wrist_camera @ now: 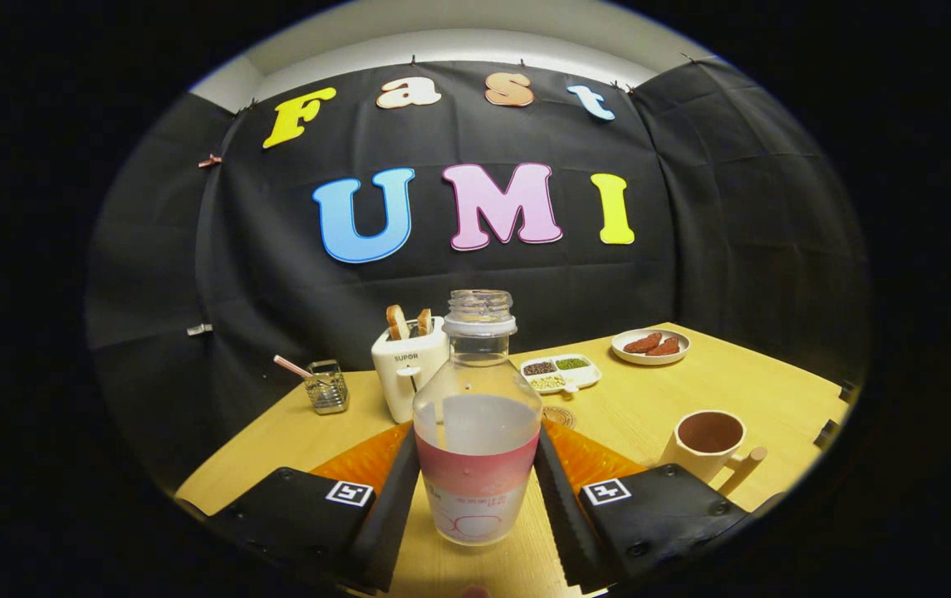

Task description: Take the bottle from table, then pour the juice into the cup, finally place the bottle on the coaster

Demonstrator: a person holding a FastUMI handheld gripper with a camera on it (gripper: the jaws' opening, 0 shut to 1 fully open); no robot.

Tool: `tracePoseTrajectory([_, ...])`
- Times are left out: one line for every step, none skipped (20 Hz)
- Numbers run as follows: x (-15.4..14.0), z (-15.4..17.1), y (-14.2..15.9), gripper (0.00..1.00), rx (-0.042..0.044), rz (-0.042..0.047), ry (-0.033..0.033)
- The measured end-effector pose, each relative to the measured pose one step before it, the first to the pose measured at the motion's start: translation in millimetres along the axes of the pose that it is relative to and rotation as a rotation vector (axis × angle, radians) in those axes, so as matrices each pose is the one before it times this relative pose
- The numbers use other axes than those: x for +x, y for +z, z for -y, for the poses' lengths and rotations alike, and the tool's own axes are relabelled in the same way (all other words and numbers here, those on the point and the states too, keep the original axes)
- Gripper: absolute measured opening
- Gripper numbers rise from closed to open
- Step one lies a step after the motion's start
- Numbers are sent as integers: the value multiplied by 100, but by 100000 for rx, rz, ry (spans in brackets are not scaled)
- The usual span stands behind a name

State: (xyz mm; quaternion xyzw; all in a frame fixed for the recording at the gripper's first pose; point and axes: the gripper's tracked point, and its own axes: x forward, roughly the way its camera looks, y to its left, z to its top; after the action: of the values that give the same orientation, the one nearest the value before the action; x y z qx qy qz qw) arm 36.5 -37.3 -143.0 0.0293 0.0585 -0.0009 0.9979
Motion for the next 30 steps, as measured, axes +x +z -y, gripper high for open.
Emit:
tracePoseTrajectory([-438,213,558,76,1547,-378,864])
tracePoseTrajectory([-319,229,468,76,1159,-309,589])
tracePoseTrajectory([-260,318,235,76,1109,-647,455])
tracePoseTrajectory([-327,179,175,76,1258,-876,574])
tracePoseTrajectory([-277,266,55,76,1388,-868,405])
tracePoseTrajectory([-186,270,73,76,1610,-794,533])
tracePoseTrajectory([-76,209,204,76,1829,-643,551])
tracePoseTrajectory([6,227,37,76,2478,-752,487])
tracePoseTrajectory([-44,168,97,76,3219,-589,561])
tracePoseTrajectory([119,56,-38,76,4242,-783,1265])
tracePoseTrajectory([303,37,-131,76,5387,-1455,1329])
tracePoseTrajectory([312,241,-117,76,5974,-1201,845])
tracePoseTrajectory([221,301,-72,76,5766,-734,201])
tracePoseTrajectory([267,372,-104,76,5822,-618,-57])
tracePoseTrajectory([240,292,83,76,5270,-132,152])
tracePoseTrajectory([280,334,75,76,4500,320,-287])
tracePoseTrajectory([76,381,83,76,4195,179,-358])
tracePoseTrajectory([98,347,173,76,4239,337,-432])
tracePoseTrajectory([11,430,154,76,4385,630,-512])
tracePoseTrajectory([115,482,351,76,4053,749,-502])
tracePoseTrajectory([-118,257,99,76,3617,729,-521])
tracePoseTrajectory([126,302,205,76,3265,455,-549])
tracePoseTrajectory([33,509,225,76,3533,71,-615])
tracePoseTrajectory([165,300,48,76,3852,-49,-263])
tracePoseTrajectory([113,163,90,76,4374,-174,-192])
tracePoseTrajectory([129,237,90,76,4555,42,-119])
tracePoseTrajectory([51,249,136,76,4548,166,-197])
tracePoseTrajectory([191,208,104,76,4311,209,-127])
tracePoseTrajectory([-6,300,105,76,3537,263,-302])
tracePoseTrajectory([157,327,122,76,2709,317,-565])
